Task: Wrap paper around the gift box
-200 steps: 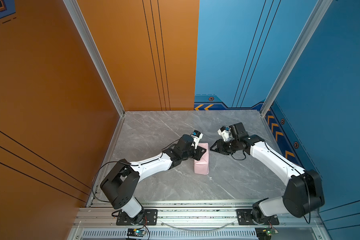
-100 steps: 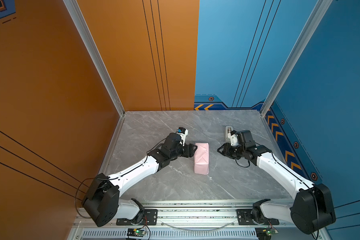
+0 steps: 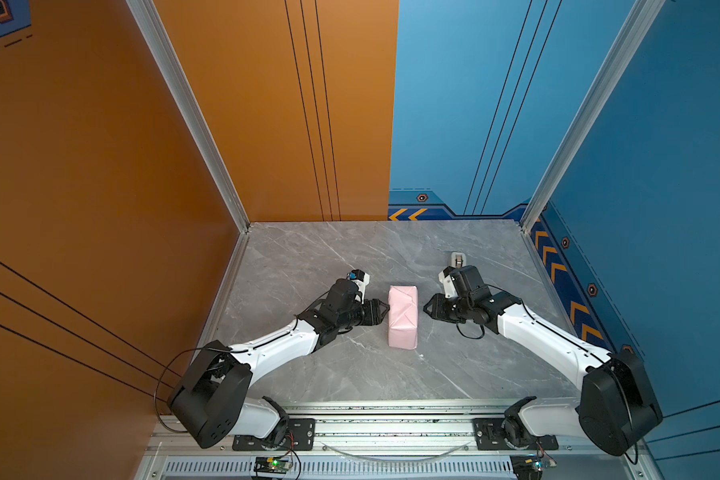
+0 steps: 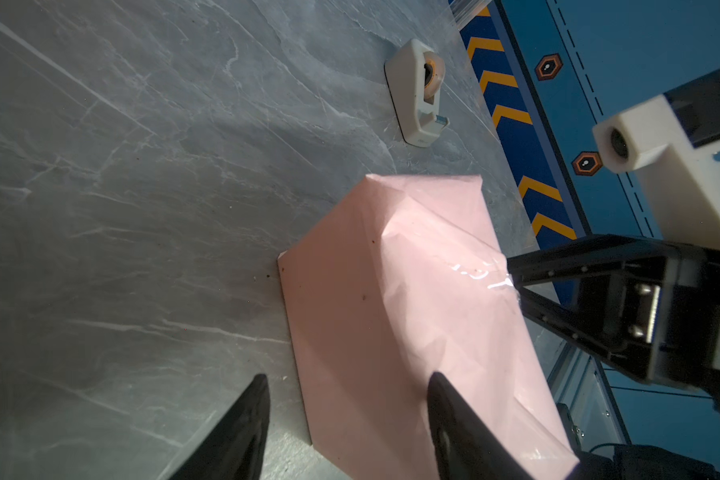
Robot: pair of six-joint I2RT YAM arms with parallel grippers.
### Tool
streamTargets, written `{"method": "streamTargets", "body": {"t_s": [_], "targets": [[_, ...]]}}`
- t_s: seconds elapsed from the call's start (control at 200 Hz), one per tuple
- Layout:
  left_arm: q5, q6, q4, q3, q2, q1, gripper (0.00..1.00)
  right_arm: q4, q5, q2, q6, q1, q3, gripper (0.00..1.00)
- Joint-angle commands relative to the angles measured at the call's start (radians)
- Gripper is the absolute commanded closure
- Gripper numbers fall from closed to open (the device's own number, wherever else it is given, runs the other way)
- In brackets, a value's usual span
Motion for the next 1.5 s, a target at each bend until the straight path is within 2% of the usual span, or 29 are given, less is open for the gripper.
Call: {"method": "streamTargets", "body": {"t_s": [0.0,0.15,0.441,0.571,0.751,0.771,0.946,1.061,1.222,1.287,1.337,1.347,1.362,1.372,1.387,1.497], "targets": [[0.027,-0.028,0.066,-0.016,0.018,0.007,0.46,0.052,0.025,0.009,0.022,0.024,0.002,0.66],[0.011,-0.031,0.073,-0.042,0.02,0.015,0.56,0.068,0.04,0.021,0.023,0.064,0.025,0.67],[-0.022,-0.009,0.0,-0.071,-0.019,0.05,0.59,0.085,0.078,0.066,0.012,0.153,0.1,0.68],[-0.102,0.027,-0.141,-0.067,-0.068,0.077,0.55,0.086,0.099,0.104,0.009,0.197,0.14,0.68],[-0.258,0.083,-0.356,-0.083,-0.225,0.15,0.48,0.103,0.089,0.195,0.006,0.224,0.202,0.67],[-0.269,0.086,-0.395,-0.089,-0.243,0.158,0.46,0.105,0.087,0.202,0.006,0.253,0.21,0.67],[-0.336,0.138,-0.452,-0.119,-0.4,0.214,0.41,0.12,0.116,0.2,-0.009,0.262,0.236,0.64],[-0.434,0.203,-0.435,-0.12,-0.454,0.233,0.37,0.128,0.175,0.145,-0.034,0.238,0.199,0.63],[-0.643,0.352,-0.343,-0.141,-0.491,0.253,0.28,0.2,0.26,0.015,-0.109,0.047,0.053,0.56],[-0.714,0.431,-0.235,-0.186,-0.509,0.268,0.25,0.251,0.279,-0.038,-0.143,-0.051,-0.019,0.47],[-0.758,0.499,-0.152,-0.225,-0.52,0.278,0.18,0.294,0.298,-0.075,-0.171,-0.126,-0.082,0.3],[-0.767,0.51,-0.135,-0.236,-0.521,0.28,0.16,0.307,0.301,-0.082,-0.176,-0.142,-0.095,0.23],[-0.78,0.525,-0.113,-0.25,-0.522,0.281,0.12,0.323,0.303,-0.095,-0.186,-0.166,-0.112,0.04],[-0.791,0.534,-0.091,-0.261,-0.522,0.284,0.08,0.334,0.304,-0.102,-0.192,-0.181,-0.123,0.01],[-0.803,0.549,-0.06,-0.274,-0.522,0.288,0.0,0.349,0.307,-0.113,-0.201,-0.203,-0.141,0.0],[-0.807,0.628,0.134,-0.377,-0.499,0.345,0.02,0.435,0.351,-0.188,-0.278,-0.344,-0.245,0.0]]}}
